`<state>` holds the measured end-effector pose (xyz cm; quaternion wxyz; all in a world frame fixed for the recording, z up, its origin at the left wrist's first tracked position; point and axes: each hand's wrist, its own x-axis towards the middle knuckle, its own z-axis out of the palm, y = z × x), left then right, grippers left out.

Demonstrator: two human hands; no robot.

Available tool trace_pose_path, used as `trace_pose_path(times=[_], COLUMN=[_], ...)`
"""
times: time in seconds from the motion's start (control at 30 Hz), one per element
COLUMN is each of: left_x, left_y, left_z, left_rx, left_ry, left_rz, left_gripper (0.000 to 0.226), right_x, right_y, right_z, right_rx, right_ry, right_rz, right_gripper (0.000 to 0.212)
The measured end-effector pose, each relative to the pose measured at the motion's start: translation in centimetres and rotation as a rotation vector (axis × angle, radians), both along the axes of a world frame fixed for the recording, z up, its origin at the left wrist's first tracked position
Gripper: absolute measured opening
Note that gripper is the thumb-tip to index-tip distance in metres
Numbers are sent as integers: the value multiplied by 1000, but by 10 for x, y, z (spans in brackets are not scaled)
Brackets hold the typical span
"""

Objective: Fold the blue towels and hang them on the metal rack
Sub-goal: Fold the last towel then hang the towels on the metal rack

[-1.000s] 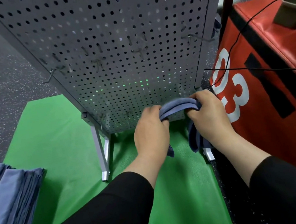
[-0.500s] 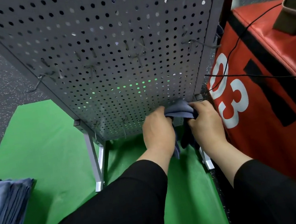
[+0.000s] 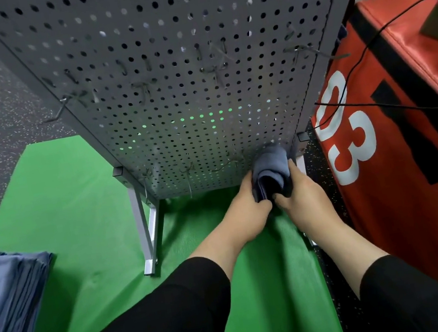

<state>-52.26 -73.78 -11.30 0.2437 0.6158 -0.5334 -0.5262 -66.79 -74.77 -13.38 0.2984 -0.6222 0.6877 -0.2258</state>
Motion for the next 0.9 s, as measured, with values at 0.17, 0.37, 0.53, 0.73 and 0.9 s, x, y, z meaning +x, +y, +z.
trace_pose_path(times=[0.17,0.37,0.53,0.73,0.9], left_x=[7,33,103,263,387], left_y=[7,20,49,116,188], left_z=[6,22,62,85,67], left_rx=[-19,-55,-238,-230,-130], left_ry=[-37,-202,-343,-604,-763], left_rz=[19,76,281,518,615], left_gripper=[71,57,36,32,23], right_x=[6,18,92,249,371], right_y=[17,39,54,79,91], right_z=[6,30,71,109,102], right_rx=[-82,-350,-551,-305,-218], right_ry=[-50,-89,-224,-107,141], right_rz=[26,-51,205,661,997], right_gripper=[82,49,24,29,43])
